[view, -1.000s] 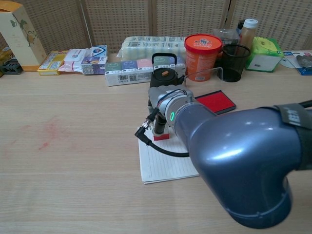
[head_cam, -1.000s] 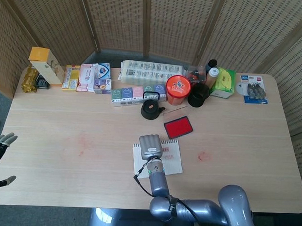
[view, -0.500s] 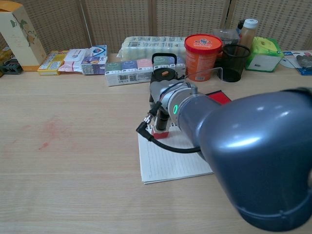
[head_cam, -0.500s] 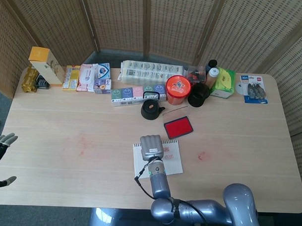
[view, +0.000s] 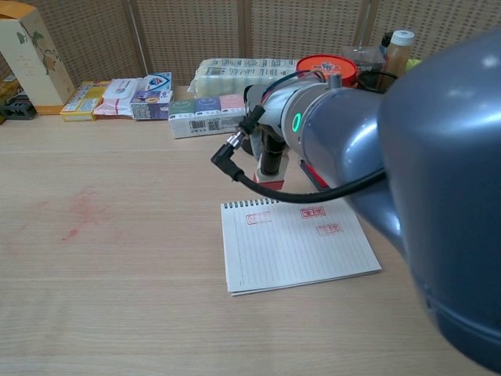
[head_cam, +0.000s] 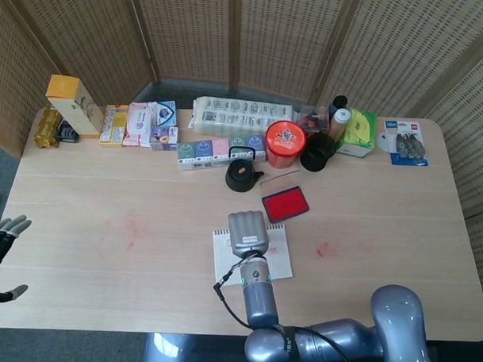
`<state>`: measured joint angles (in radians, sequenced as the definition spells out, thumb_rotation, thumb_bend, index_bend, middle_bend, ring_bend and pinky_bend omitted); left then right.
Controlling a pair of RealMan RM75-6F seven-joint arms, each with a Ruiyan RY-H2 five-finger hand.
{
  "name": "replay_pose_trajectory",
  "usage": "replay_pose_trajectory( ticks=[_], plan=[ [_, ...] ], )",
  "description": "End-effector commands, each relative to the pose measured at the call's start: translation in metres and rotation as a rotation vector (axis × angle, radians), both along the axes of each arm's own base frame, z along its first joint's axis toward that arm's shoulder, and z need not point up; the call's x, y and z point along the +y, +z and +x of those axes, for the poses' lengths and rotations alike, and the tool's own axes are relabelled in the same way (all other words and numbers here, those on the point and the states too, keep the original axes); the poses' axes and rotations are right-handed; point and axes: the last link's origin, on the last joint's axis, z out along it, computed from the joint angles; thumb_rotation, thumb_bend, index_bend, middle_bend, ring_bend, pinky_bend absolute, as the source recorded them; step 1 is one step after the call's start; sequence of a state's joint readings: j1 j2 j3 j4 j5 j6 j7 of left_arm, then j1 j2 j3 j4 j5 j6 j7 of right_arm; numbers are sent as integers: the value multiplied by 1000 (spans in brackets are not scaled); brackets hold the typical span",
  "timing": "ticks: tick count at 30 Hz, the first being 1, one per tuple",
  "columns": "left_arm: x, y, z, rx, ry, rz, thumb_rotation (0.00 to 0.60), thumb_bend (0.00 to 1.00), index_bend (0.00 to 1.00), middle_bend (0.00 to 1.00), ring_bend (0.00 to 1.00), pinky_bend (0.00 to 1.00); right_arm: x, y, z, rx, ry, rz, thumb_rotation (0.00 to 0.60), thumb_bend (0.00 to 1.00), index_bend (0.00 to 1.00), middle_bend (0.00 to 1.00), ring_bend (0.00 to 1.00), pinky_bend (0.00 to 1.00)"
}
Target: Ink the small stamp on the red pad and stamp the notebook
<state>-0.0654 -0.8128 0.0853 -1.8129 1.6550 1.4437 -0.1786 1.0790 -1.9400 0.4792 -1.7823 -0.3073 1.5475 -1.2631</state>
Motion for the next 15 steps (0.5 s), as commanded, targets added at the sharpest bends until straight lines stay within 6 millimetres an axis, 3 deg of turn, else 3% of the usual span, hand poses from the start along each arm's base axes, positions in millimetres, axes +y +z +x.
replay_pose_trajectory(
  ticks=[1,15],
  plan=[
    [0,-1,0,1,-1,-1,600,1,0,0,0,3,5,-3,-6,18,-7,10,600,477,630,946,1000,1000],
    [0,0,-1,1,4,2,600,0,0,0,0,3,13,-34,-17,28,-31,62,600,477,631,946,1000,1000]
  ],
)
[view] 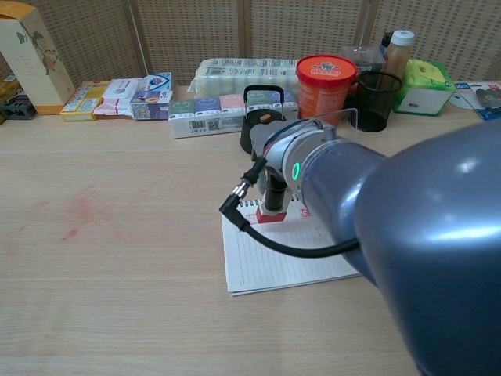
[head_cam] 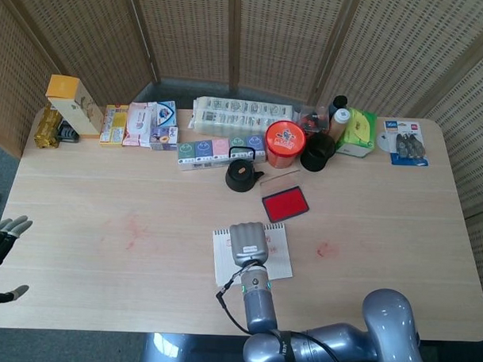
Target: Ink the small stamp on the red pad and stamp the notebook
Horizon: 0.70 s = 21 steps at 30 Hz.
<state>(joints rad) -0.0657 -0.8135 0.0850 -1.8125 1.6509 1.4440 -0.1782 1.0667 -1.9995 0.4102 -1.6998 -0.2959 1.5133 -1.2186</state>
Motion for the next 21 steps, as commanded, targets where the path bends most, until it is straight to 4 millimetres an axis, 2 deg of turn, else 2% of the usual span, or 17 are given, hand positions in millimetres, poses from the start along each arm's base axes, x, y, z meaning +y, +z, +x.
replay_pose_trajectory(
  ticks=[1,21],
  plan=[
    [0,0,0,0,1,-1,600,0,0,0,0,3,1,-7,-2,5,-8,10,600,477,631,946,1000,1000],
    [1,-1,-1,1,7,0,600,0,0,0,0,3,-3,-25,-18,5,-50,35,600,476,630,946,1000,1000]
  ],
)
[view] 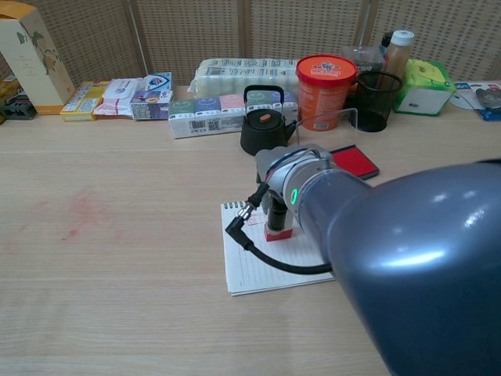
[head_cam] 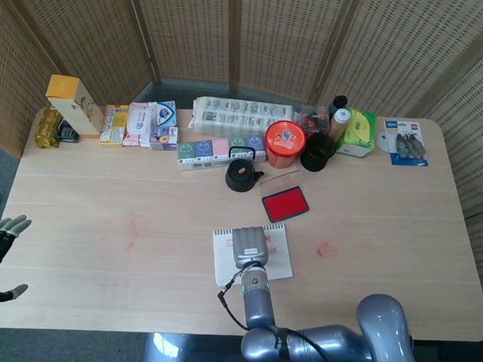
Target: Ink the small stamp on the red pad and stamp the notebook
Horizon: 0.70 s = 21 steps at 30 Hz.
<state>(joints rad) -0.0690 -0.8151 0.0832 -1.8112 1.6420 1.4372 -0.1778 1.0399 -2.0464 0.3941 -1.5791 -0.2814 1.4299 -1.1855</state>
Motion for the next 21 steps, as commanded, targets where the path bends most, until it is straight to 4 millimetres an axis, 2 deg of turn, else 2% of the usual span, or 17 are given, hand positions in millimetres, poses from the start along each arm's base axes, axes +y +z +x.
replay_pose_trajectory(
  ticks=[1,21],
  plan=[
    [0,0,0,0,1,-1,600,0,0,0,0,3,0,-3,-3,-3,-4,5,600,476,631,946,1000,1000],
    [1,-1,-1,2,7,-4,600,0,0,0,0,3,-5,-11,-16,-14,-30,15,600,476,631,946,1000,1000]
  ],
)
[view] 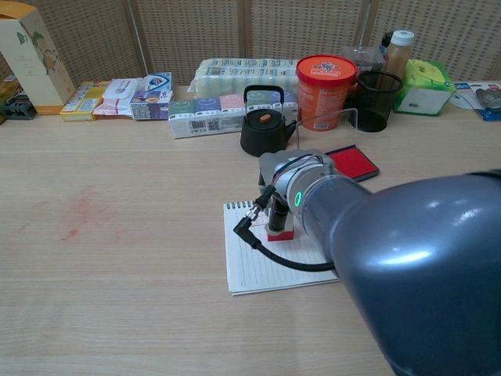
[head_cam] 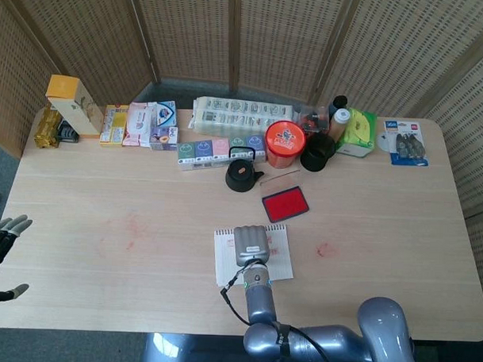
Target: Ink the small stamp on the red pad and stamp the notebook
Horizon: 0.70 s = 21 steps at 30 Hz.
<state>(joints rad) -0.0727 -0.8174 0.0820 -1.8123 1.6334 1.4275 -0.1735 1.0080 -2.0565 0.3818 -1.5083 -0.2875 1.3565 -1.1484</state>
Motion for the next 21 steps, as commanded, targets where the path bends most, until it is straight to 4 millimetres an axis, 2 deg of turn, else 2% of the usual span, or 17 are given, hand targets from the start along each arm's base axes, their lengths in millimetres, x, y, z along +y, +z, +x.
replay_pose_trajectory(
  ticks=[1,21],
  plan=[
    [0,0,0,0,0,0,600,0,0,0,0,3,0,0,0,-1,1,1,600,476,631,946,1000,1000],
    [-1,2,0,-6,-4,3,600,0,0,0,0,3,0,-3,-2,7,-3,4,600,477,632,947,1000,1000]
  ],
)
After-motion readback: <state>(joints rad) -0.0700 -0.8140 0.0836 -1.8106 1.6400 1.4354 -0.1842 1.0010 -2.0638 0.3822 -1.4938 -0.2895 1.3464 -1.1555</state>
